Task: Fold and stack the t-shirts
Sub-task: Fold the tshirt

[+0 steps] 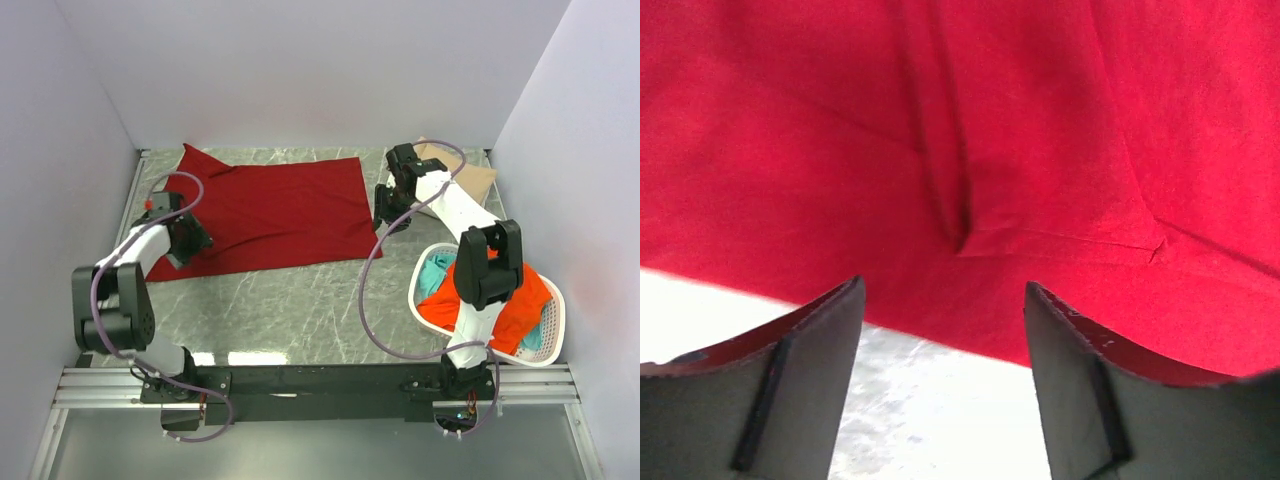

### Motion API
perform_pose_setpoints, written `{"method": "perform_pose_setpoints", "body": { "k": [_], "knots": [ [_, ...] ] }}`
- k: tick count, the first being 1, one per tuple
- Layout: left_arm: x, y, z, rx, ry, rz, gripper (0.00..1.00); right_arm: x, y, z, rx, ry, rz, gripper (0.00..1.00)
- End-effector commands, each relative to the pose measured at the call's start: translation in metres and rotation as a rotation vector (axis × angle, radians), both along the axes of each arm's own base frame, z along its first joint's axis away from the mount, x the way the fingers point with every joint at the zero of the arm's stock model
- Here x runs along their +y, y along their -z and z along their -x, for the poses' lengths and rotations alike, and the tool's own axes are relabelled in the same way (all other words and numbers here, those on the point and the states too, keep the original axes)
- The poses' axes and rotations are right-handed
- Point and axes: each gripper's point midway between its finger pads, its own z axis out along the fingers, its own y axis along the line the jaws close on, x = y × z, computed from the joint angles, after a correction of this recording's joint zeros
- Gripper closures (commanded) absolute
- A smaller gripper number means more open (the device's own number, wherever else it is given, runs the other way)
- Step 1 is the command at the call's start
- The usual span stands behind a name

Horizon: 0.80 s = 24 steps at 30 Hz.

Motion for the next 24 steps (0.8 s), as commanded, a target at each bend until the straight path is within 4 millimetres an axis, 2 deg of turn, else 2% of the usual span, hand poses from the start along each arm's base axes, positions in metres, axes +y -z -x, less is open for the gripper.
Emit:
{"method": "perform_pose_setpoints", "body": {
  "k": [1,4,12,22,24],
  "knots": [
    [-0.01,-0.005,-0.03,-0.034,0.015,-0.031,0.31,0.005,-0.026,0.003,-0.057,0.008,-0.048,0.5],
    [-0.015,-0.001,-0.037,-0.032,0.029,-0.046,0.35,0.005,-0.032,0.008,-0.072,0.004,-0.058,0.5],
    [-0.009,0.014,-0.041,0.018,0.025,-0.086,0.45,0.003,-0.03,0.017,-0.07,0.01,-0.059,0.5],
    [-0.016,0.027,-0.046,0.03,0.032,-0.058,0.56,0.002,-0.033,0.016,-0.07,0.009,-0.052,0.5],
    [-0.017,0.029,-0.047,0.033,0.032,-0.055,0.6,0.003,-0.033,0.016,-0.07,0.008,-0.056,0.5]
  ]
}}
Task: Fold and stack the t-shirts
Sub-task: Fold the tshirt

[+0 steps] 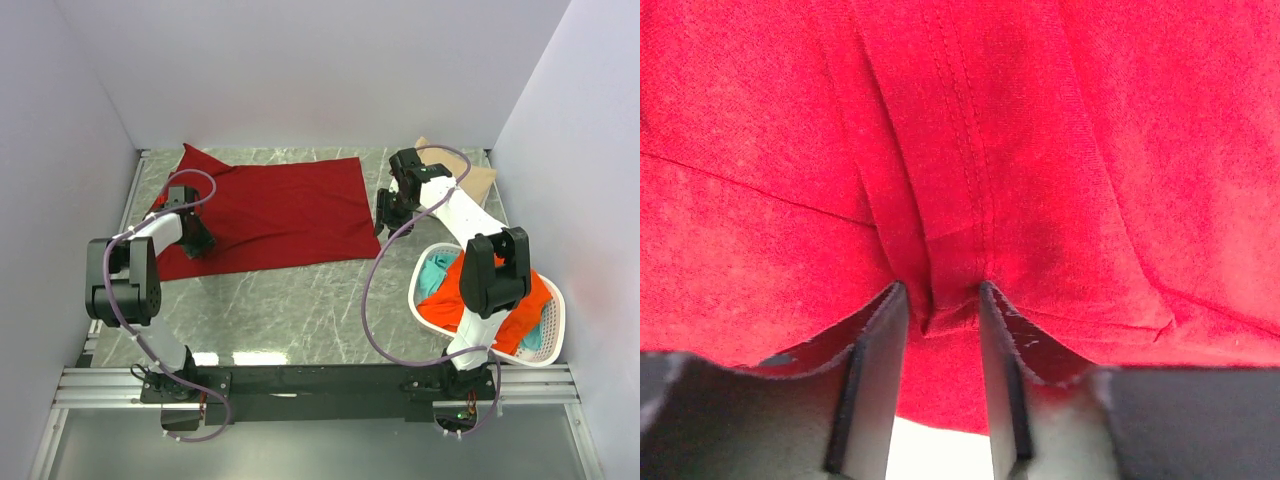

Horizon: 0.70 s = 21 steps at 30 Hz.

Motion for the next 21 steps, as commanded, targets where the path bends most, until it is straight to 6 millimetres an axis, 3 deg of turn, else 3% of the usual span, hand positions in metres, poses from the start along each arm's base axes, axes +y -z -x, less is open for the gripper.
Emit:
{"method": "perform_pose_setpoints", "body": {
  "k": [1,8,12,21],
  "knots": [
    [-0.003,-0.006,-0.017,-0.046,-0.001,0.005,0.62,0.003,-0.022,-0.002,-0.058,-0.002,-0.023,0.5],
    [-0.006,-0.012,-0.022,-0.055,0.005,0.007,0.7,0.004,-0.022,-0.002,-0.057,-0.007,-0.023,0.5],
    [-0.007,-0.017,-0.023,-0.053,0.009,0.007,0.65,0.004,-0.02,-0.001,-0.049,-0.012,-0.021,0.5],
    [-0.008,-0.022,-0.021,-0.056,0.015,0.008,0.64,0.006,-0.017,0.001,-0.038,-0.021,-0.021,0.5]
  ]
}}
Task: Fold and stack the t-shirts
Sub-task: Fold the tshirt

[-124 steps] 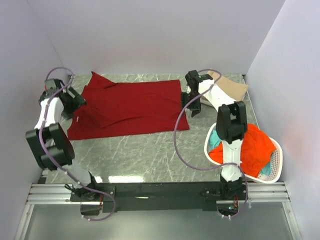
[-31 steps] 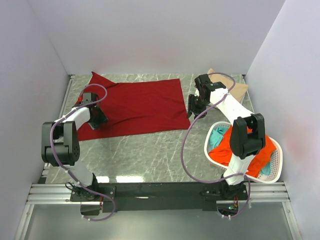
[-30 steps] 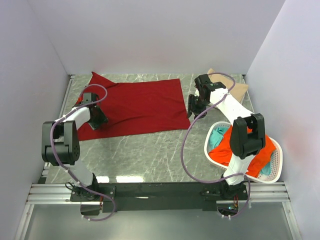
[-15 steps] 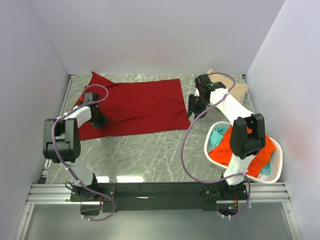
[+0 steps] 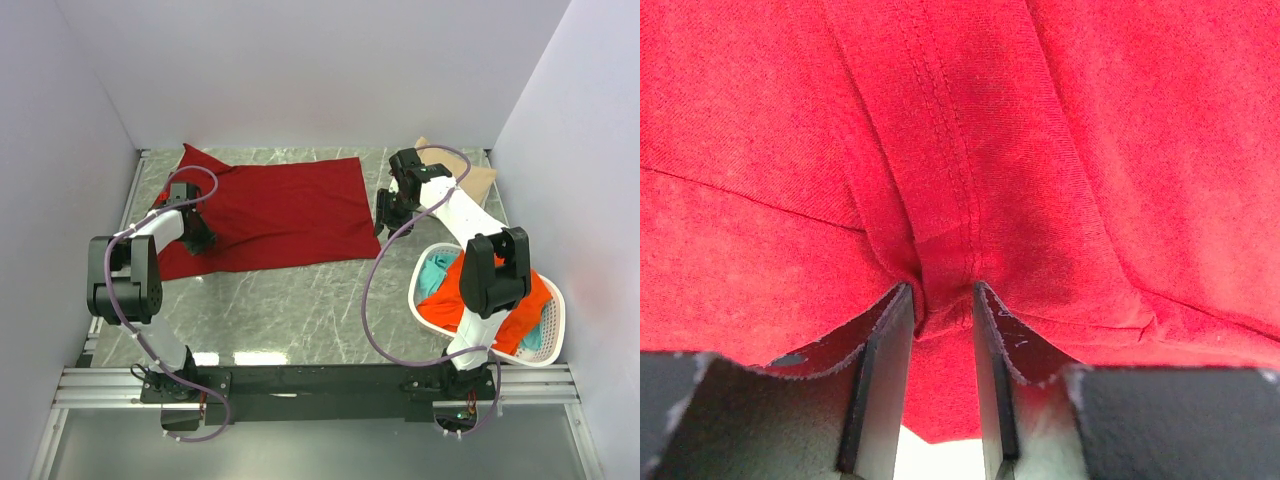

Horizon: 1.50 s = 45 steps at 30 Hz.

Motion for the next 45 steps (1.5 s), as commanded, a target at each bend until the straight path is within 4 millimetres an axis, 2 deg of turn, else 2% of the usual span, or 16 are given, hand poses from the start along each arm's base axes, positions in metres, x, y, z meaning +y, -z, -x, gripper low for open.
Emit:
{"method": "perform_pose_setpoints", "body": {
  "k": [1,5,12,16,21,24,25,28,35,36,40,45],
  "knots": [
    [-0.003,-0.018,-0.014,-0.054,0.003,0.007,0.64,0.004,-0.016,0.0,-0.039,-0.017,-0.015,0.5],
    [-0.004,-0.016,-0.014,-0.046,0.006,0.007,0.65,0.004,-0.015,0.0,-0.035,-0.017,-0.013,0.5],
    [-0.005,-0.027,-0.015,-0.072,0.005,0.002,0.65,0.005,-0.014,0.001,-0.029,-0.02,-0.01,0.5],
    [-0.005,-0.023,-0.013,-0.055,0.006,0.005,0.66,0.008,-0.013,0.001,-0.029,-0.028,-0.013,0.5],
    [-0.006,-0.026,-0.016,-0.074,0.006,0.007,0.68,0.008,-0.013,0.001,-0.029,-0.031,-0.008,0.5],
    [-0.007,-0.023,-0.017,-0.064,0.01,0.007,0.79,0.009,-0.011,0.001,-0.025,-0.034,-0.01,0.5],
    [-0.007,-0.022,-0.017,-0.064,0.013,0.007,0.87,0.009,-0.011,0.002,-0.023,-0.034,-0.011,0.5],
    [-0.008,-0.023,-0.02,-0.072,0.013,0.013,1.0,0.009,-0.01,0.002,-0.023,-0.034,-0.01,0.5],
    [-0.013,-0.034,-0.039,-0.107,0.03,0.031,1.0,0.009,-0.012,0.002,-0.028,-0.037,-0.007,0.5],
    [-0.024,-0.036,-0.043,-0.115,0.056,0.036,1.0,0.009,-0.011,0.003,-0.025,-0.037,-0.005,0.5],
    [-0.04,-0.048,-0.064,-0.159,0.102,0.057,1.0,0.009,-0.012,0.002,-0.027,-0.038,-0.005,0.5],
    [-0.054,-0.04,-0.083,-0.135,0.15,0.059,1.0,0.008,-0.01,0.004,-0.019,-0.038,-0.001,0.5]
  ]
}}
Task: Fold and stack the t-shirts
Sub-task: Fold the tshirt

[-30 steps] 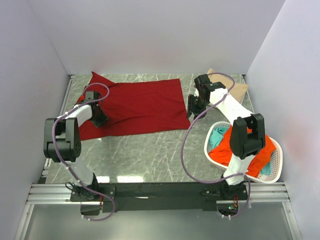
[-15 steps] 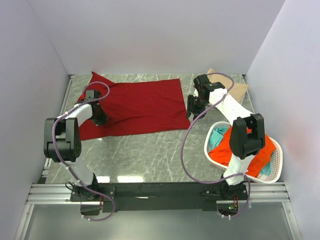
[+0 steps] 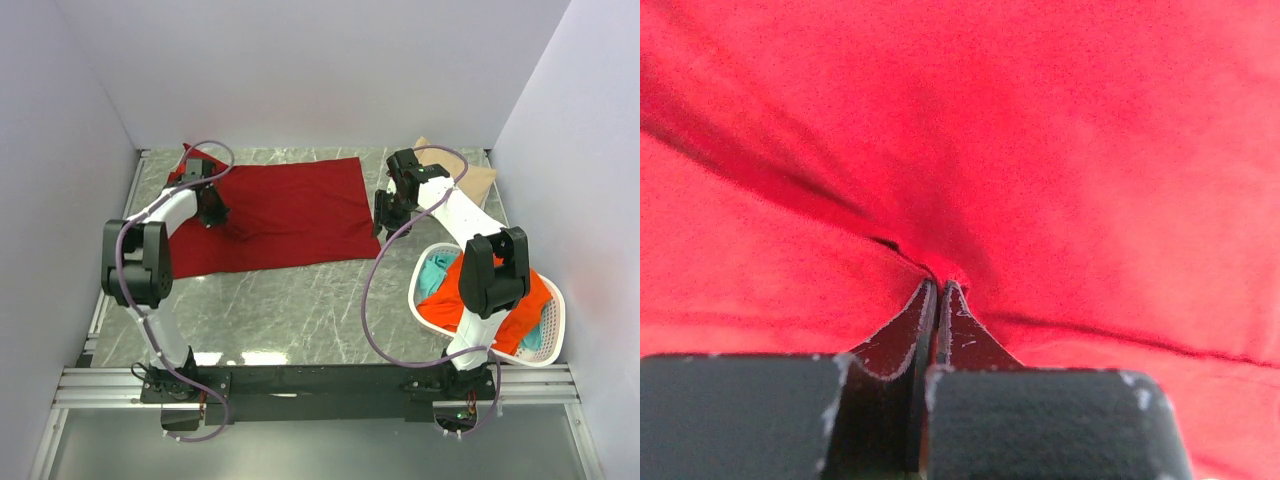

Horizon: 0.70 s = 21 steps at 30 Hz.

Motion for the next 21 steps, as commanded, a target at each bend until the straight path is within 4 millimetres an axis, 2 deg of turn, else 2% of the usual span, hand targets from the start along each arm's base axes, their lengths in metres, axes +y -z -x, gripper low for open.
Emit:
{"method": "perform_pose_setpoints", "body": {
  "k": [1,5,10,21],
  "knots": [
    [-0.015,-0.006,-0.021,-0.028,0.057,0.01,0.99,0.002,-0.011,0.0,-0.023,-0.017,0.001,0.5],
    [-0.021,-0.001,-0.033,-0.016,0.067,0.006,1.0,0.001,-0.01,0.0,-0.019,-0.015,0.004,0.5],
    [-0.023,-0.003,-0.045,-0.029,0.042,0.005,1.0,0.002,-0.01,-0.002,-0.018,-0.015,0.003,0.5],
    [-0.038,-0.004,-0.061,-0.054,0.037,0.052,0.98,0.006,-0.014,-0.008,-0.025,-0.022,0.003,0.5]
  ]
}}
